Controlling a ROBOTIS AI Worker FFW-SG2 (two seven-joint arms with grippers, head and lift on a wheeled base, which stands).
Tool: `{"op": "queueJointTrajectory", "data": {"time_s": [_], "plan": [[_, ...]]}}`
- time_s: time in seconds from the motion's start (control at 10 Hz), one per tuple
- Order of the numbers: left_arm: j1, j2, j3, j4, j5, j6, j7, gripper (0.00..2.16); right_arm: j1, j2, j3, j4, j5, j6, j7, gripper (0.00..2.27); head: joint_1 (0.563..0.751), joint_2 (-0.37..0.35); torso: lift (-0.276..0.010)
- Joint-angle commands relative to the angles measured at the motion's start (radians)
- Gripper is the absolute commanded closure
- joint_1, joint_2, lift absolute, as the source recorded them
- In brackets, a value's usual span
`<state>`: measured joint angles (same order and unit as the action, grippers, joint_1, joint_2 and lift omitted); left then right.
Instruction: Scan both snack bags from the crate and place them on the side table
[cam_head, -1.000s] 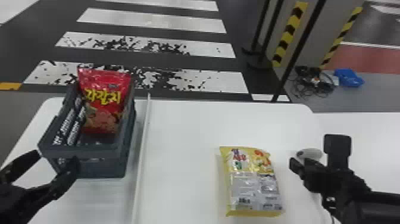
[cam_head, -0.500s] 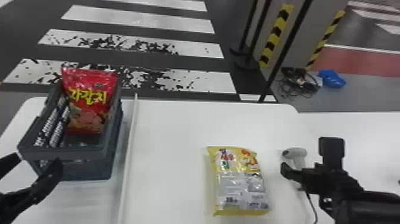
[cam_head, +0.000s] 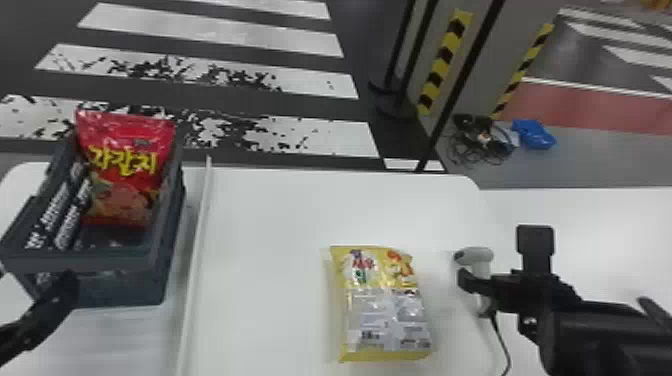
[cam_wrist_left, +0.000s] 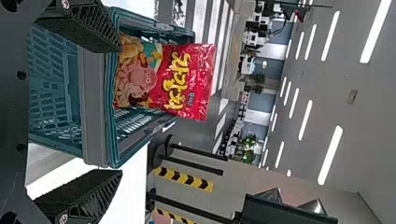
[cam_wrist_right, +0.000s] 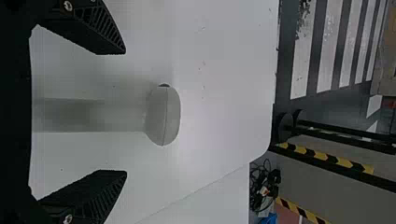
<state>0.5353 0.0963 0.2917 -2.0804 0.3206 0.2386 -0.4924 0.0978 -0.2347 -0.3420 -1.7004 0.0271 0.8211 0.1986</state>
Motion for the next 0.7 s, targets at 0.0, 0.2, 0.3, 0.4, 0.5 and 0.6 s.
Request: {"op": "queueJointTrajectory", "data": {"time_s": [0.0, 0.2, 0.3, 0.4, 0.5, 0.6], "plan": [[0.0, -0.001, 0.0, 0.0, -0.002, 0.0, 0.0, 0.07, -0.038, -0.02, 0.0, 0.077, -0.003, -0.009, 0.018, 0.09, 0.695, -0.253, -0.095], [-0.002, -0.001, -0.002, 0.002, -0.002, 0.0, 0.0, 0.07, -0.064, -0.031, 0.001, 0.139, -0.003, -0.012, 0.027, 0.2, 0.695, -0.264, -0.095], [-0.002, -0.003, -0.003, 0.0, -0.002, 0.0, 0.0, 0.07, -0.073, -0.038, 0.003, 0.159, 0.002, -0.012, 0.038, 0.4, 0.695, -0.268, -0.095], [-0.002, -0.001, -0.003, 0.0, -0.002, 0.0, 0.0, 0.07, -0.079, -0.044, 0.003, 0.169, 0.008, -0.012, 0.055, 0.86, 0.695, -0.272, -0.095], [0.0, -0.001, -0.003, 0.0, -0.002, 0.0, 0.0, 0.07, -0.084, -0.046, 0.001, 0.177, 0.007, -0.003, 0.055, 1.7, 0.695, -0.275, -0.095], [0.002, 0.0, -0.003, -0.001, -0.002, 0.0, 0.0, 0.07, -0.085, -0.046, 0.001, 0.18, 0.007, 0.016, 0.055, 2.11, 0.695, -0.277, -0.095]]}}
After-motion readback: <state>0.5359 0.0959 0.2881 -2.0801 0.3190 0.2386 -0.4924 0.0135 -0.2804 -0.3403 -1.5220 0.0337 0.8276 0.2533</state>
